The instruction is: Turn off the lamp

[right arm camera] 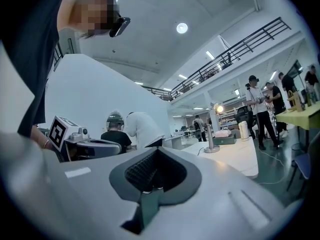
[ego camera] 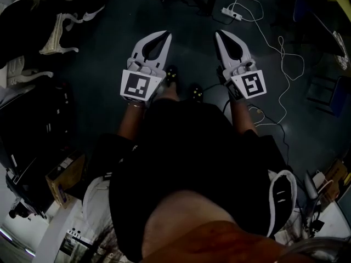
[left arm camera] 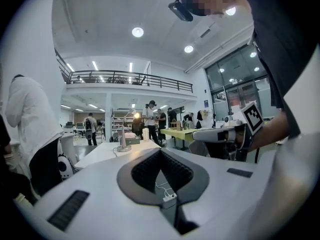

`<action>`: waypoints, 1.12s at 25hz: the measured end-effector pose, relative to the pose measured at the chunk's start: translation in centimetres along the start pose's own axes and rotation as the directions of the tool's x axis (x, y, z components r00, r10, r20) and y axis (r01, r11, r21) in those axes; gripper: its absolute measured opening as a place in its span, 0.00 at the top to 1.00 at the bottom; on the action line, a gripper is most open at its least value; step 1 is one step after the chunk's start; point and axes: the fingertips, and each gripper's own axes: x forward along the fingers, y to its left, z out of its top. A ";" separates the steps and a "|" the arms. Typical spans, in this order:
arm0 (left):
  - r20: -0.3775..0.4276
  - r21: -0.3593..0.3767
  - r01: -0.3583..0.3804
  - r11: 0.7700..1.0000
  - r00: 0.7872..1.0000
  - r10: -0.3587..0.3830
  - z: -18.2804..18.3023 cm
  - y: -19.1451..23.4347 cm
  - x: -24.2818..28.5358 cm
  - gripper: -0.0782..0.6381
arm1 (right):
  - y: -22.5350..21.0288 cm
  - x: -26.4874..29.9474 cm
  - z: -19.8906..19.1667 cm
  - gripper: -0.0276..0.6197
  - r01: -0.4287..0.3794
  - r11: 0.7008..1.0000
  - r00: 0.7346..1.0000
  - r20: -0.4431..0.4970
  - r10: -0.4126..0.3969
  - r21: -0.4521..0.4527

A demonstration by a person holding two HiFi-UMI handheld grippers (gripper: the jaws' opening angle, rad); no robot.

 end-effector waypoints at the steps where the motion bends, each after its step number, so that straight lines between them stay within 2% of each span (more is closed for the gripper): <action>1: -0.004 0.006 0.000 1.000 1.000 0.000 -0.2 0.9 0.2 0.90 | 0.0 0.8 -0.1 0.98 0.002 1.000 1.000 -0.001 -0.002 -0.001; 6: -0.012 0.008 -0.009 1.000 1.000 0.009 -0.6 5.7 0.8 0.90 | 0.4 4.9 0.0 0.98 0.014 1.000 1.000 0.010 -0.014 -0.009; 12: 0.014 0.016 0.038 0.999 0.999 -0.038 -1.2 8.3 1.8 0.90 | 0.2 7.4 -0.9 0.98 0.059 0.998 0.998 -0.009 -0.060 -0.017; 21: 0.013 -0.041 0.091 0.995 0.996 -0.091 -1.6 8.3 4.1 0.90 | -0.5 8.1 -1.7 0.98 0.103 0.995 0.994 -0.031 -0.103 -0.001; 24: -0.002 -0.033 0.115 0.993 0.993 -0.115 -2.2 7.4 5.0 0.90 | -1.6 7.6 -2.0 0.98 0.115 0.993 0.993 -0.035 -0.115 -0.002; 28: -0.013 -0.031 0.100 0.994 0.995 -0.101 -1.7 6.7 6.1 0.90 | -3.1 7.0 -2.0 0.98 0.109 0.994 0.993 -0.044 -0.109 0.000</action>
